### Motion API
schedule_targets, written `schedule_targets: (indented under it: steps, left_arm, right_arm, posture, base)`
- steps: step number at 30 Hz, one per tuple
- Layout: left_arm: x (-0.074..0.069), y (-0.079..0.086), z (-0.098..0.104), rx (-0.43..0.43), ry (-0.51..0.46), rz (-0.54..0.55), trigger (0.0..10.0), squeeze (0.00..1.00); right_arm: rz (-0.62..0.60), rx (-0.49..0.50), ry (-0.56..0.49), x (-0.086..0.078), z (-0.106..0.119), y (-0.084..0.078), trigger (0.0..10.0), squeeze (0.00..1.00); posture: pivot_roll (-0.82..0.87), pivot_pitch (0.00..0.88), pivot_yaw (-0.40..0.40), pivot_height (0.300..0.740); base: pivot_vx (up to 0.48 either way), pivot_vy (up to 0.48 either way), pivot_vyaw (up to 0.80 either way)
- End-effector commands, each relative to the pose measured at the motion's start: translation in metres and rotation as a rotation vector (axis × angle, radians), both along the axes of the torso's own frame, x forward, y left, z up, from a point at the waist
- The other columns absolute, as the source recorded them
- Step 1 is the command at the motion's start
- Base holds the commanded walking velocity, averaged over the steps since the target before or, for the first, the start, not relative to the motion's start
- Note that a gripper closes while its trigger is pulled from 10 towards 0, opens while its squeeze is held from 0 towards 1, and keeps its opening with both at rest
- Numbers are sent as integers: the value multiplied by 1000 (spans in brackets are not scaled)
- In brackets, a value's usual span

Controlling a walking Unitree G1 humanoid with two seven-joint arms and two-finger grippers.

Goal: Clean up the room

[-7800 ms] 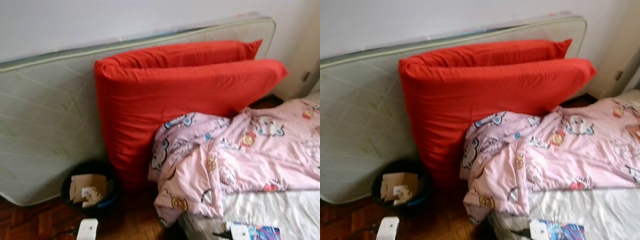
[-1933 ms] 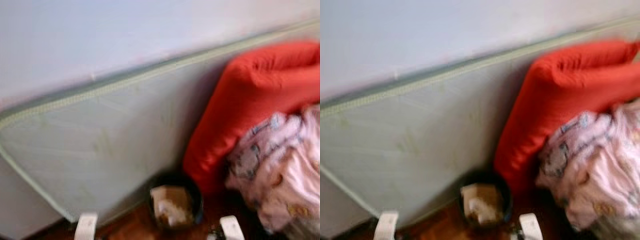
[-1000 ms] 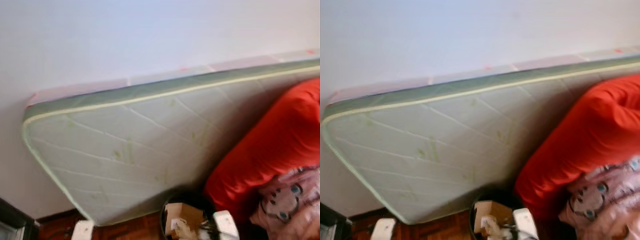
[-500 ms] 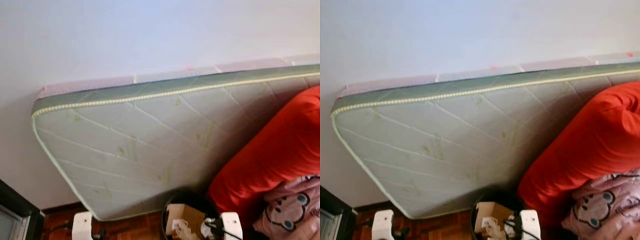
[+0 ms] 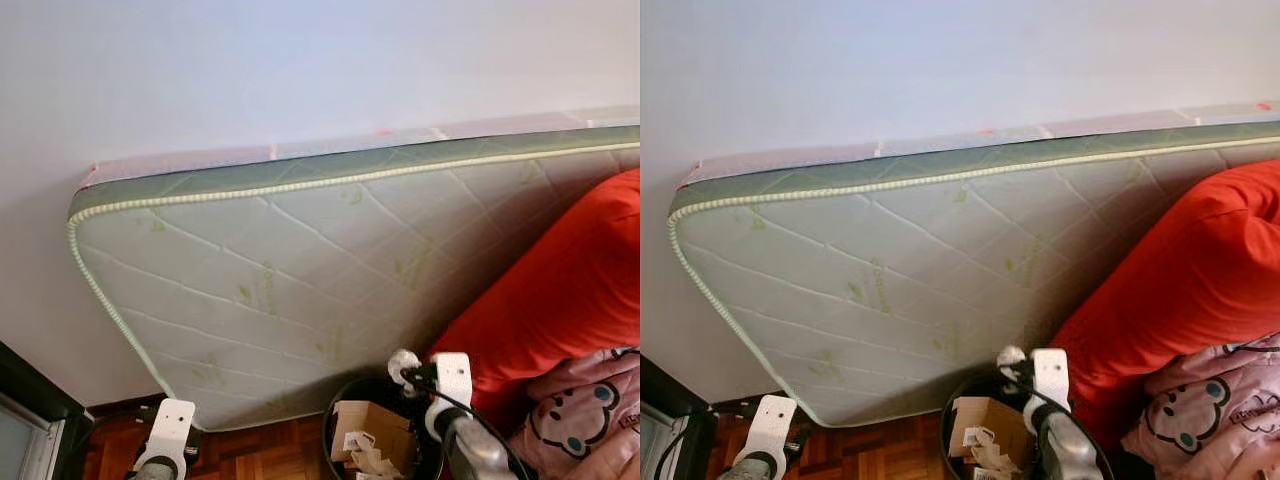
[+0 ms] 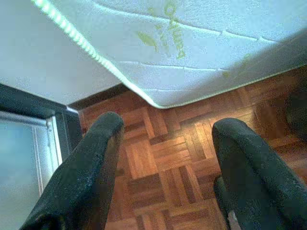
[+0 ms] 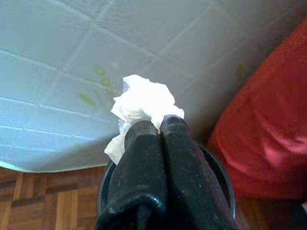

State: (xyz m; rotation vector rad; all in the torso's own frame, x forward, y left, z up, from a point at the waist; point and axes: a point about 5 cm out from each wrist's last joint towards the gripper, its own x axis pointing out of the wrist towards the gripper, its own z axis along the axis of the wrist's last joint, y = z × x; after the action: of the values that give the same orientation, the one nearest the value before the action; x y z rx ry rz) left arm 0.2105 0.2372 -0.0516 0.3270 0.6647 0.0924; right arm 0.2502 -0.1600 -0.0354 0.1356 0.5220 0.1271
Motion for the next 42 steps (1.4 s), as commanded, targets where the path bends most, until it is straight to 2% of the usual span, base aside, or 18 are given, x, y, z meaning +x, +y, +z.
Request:
schedule_targets:
  steps: [1, 2, 3, 4, 6, 9, 10, 13, 42]
  left_arm:
    - [36, -6, 27, -15, -168, -37, 10000, 0]
    - [61, -8, 50, -39, -296, -59, 10000, 0]
    - [85, -13, 87, -19, -534, -134, 10000, 0]
    - [95, -16, 110, 0, -682, -188, 10000, 0]
    - [98, -21, 126, 11, -804, -235, 10000, 0]
    - [98, -31, 121, -100, -776, -240, 10000, 0]
    - [102, -39, 116, -183, -706, -237, 10000, 0]
    - [105, -43, 113, -222, -663, -226, 10000, 0]
    - [105, -43, 113, -222, -663, -226, 10000, 0]
  right_arm:
    - [-9, -6, 16, -4, -3, -4, 10000, 0]
    - [-10, -7, 19, -5, -3, -5, 10000, 0]
    - [-17, -8, 23, -5, -4, -6, 10000, 0]
    - [-25, -8, 25, -5, -4, -6, 10000, 0]
    - [-35, -11, 26, -5, -4, -8, 10000, 0]
    - [-54, -16, 21, -4, -3, -14, 10000, 0]
    - [-67, -18, 9, -3, -1, -18, 10000, 0]
    - [-76, -20, -1, -2, 0, -21, 10000, 0]
    - [-76, -20, -1, -2, 0, -21, 10000, 0]
  posture:
    - [-23, 0, -59, 740]
    - [-24, 0, -59, 740]
    - [-31, 0, -65, 740]
    - [-35, 0, -67, 740]
    - [-38, 0, -70, 740]
    - [-37, 0, -74, 740]
    - [-38, 0, -72, 740]
    - [-42, 0, -71, 740]
    - [-42, 0, -71, 740]
  base:
    - [0, 0, 0]
    - [0, 0, 0]
    - [0, 0, 0]
    - [0, 0, 0]
    - [0, 0, 0]
    - [0, 0, 0]
    - [0, 0, 0]
    - [0, 0, 0]
    - [0, 0, 0]
